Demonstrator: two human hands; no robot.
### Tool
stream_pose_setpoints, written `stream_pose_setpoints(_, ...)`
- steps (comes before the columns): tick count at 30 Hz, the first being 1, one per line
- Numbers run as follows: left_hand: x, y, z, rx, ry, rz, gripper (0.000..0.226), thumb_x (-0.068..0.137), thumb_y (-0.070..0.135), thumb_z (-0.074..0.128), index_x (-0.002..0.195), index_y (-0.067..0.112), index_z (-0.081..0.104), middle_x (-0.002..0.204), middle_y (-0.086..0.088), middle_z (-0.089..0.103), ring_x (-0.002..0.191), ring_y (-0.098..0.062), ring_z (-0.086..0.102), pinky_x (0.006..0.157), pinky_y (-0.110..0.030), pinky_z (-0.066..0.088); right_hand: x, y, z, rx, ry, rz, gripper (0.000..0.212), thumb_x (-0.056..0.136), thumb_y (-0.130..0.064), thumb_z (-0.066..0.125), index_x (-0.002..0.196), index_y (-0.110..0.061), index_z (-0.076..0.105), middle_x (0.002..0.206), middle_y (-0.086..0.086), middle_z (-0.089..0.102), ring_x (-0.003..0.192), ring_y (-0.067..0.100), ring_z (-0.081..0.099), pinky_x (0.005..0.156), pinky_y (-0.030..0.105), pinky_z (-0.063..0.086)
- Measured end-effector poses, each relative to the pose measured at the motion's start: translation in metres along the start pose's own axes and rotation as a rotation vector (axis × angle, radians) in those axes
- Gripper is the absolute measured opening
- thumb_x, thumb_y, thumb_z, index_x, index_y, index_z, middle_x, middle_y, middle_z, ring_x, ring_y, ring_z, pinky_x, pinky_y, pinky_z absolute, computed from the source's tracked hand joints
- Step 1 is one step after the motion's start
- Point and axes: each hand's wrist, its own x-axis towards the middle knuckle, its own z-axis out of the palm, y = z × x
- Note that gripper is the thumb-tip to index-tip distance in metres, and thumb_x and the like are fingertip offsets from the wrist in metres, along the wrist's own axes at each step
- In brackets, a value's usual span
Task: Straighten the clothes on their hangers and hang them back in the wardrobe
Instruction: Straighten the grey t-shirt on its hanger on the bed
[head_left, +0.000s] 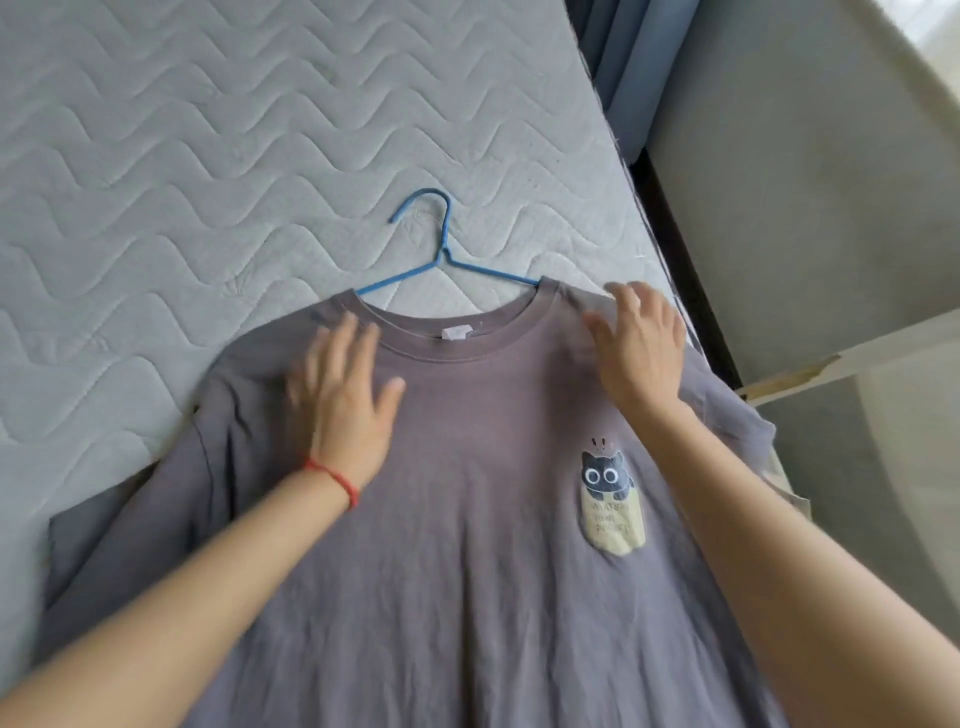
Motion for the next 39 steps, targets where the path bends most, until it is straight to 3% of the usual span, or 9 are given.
stream_pose_setpoints(6, -0.117, 0.074, 0.034, 0.061, -0.207, 0.213, 0.051, 0.081, 0.046, 0.037, 0.128, 0.026, 0.043, 0.140, -0.002, 0.048, 0.130, -0.021, 0.030, 0.103, -0.053, 0.029, -0.071, 0.084, -0.048, 0.178, 0.035, 0.408, 0.042, 0.093, -0.034, 0.043, 0.125, -0.008, 0.051, 0.131, 0.016, 0.051, 0.124, 0.032, 0.043, 0.105, 0.042, 0.030)
stream_pose_setpoints(10, -0.141, 0.078, 0.045, 0.174, -0.269, 0.212, 0.057, 0.083, 0.045, 0.034, 0.136, 0.023, 0.040, 0.145, -0.001, 0.043, 0.134, -0.023, 0.029, 0.104, -0.052, 0.022, -0.104, 0.120, -0.060, 0.449, -0.153, 0.689, 0.047, 0.093, -0.038, 0.046, 0.131, -0.010, 0.048, 0.131, 0.009, 0.054, 0.118, 0.025, 0.050, 0.098, 0.032, 0.036)
stream_pose_setpoints(14, -0.141, 0.078, 0.045, 0.215, -0.260, 0.198, 0.057, 0.084, 0.043, 0.034, 0.136, 0.022, 0.040, 0.146, -0.002, 0.041, 0.135, -0.024, 0.029, 0.105, -0.053, 0.022, -0.107, 0.122, -0.064, 0.785, -0.272, 0.636, 0.046, 0.093, -0.027, 0.051, 0.137, -0.021, 0.040, 0.120, 0.005, 0.058, 0.096, 0.012, 0.056, 0.085, 0.024, 0.038)
stream_pose_setpoints(18, -0.141, 0.079, 0.047, 0.225, -0.224, 0.193, 0.056, 0.083, 0.041, 0.035, 0.135, 0.022, 0.042, 0.146, -0.002, 0.041, 0.135, -0.023, 0.031, 0.105, -0.052, 0.022, -0.097, 0.119, -0.057, 0.550, -0.321, 0.503, 0.043, 0.089, -0.026, 0.057, 0.129, -0.020, 0.044, 0.107, -0.002, 0.054, 0.093, 0.016, 0.054, 0.081, 0.028, 0.041)
stream_pose_setpoints(24, -0.140, 0.078, 0.048, 0.220, -0.197, 0.188, 0.056, 0.082, 0.039, 0.036, 0.135, 0.022, 0.042, 0.146, -0.002, 0.041, 0.135, -0.023, 0.031, 0.106, -0.052, 0.022, -0.089, 0.123, -0.059, 0.154, 0.039, 0.441, 0.022, 0.085, -0.024, 0.061, 0.095, -0.005, 0.061, 0.097, 0.017, 0.055, 0.093, 0.033, 0.051, 0.074, 0.034, 0.036)
stream_pose_setpoints(27, -0.141, 0.078, 0.049, 0.216, -0.180, 0.194, 0.056, 0.082, 0.038, 0.036, 0.135, 0.022, 0.042, 0.145, -0.002, 0.042, 0.135, -0.023, 0.031, 0.106, -0.051, 0.022, -0.085, 0.123, -0.064, -0.073, 0.294, 0.210, 0.017, 0.077, -0.022, 0.065, 0.081, -0.005, 0.062, 0.100, 0.020, 0.055, 0.101, 0.034, 0.042, 0.082, 0.038, 0.028)
stream_pose_setpoints(32, -0.141, 0.076, 0.050, 0.213, -0.167, 0.192, 0.055, 0.082, 0.037, 0.037, 0.135, 0.022, 0.042, 0.145, -0.002, 0.042, 0.135, -0.023, 0.031, 0.107, -0.052, 0.022, -0.073, 0.127, -0.055, -0.110, -0.215, 0.147, 0.014, 0.078, -0.024, 0.061, 0.075, -0.013, 0.053, 0.103, 0.011, 0.055, 0.111, 0.031, 0.044, 0.109, 0.043, 0.020)
stream_pose_setpoints(36, -0.141, 0.076, 0.051, 0.213, -0.158, 0.199, 0.055, 0.082, 0.037, 0.037, 0.135, 0.022, 0.042, 0.145, -0.002, 0.042, 0.135, -0.023, 0.031, 0.107, -0.051, 0.022, -0.060, 0.121, -0.058, -0.106, -0.174, 0.032, 0.041, 0.080, -0.026, 0.063, 0.116, -0.013, 0.047, 0.120, 0.009, 0.055, 0.119, 0.029, 0.045, 0.111, 0.044, 0.018)
stream_pose_setpoints(39, -0.141, 0.076, 0.052, 0.211, -0.160, 0.197, 0.055, 0.082, 0.037, 0.038, 0.135, 0.022, 0.043, 0.146, -0.002, 0.041, 0.135, -0.023, 0.030, 0.107, -0.051, 0.022, -0.050, 0.108, -0.056, 0.000, -0.287, 0.062, 0.048, 0.089, -0.035, 0.054, 0.130, -0.014, 0.040, 0.125, 0.012, 0.055, 0.113, 0.033, 0.052, 0.100, 0.041, 0.035)
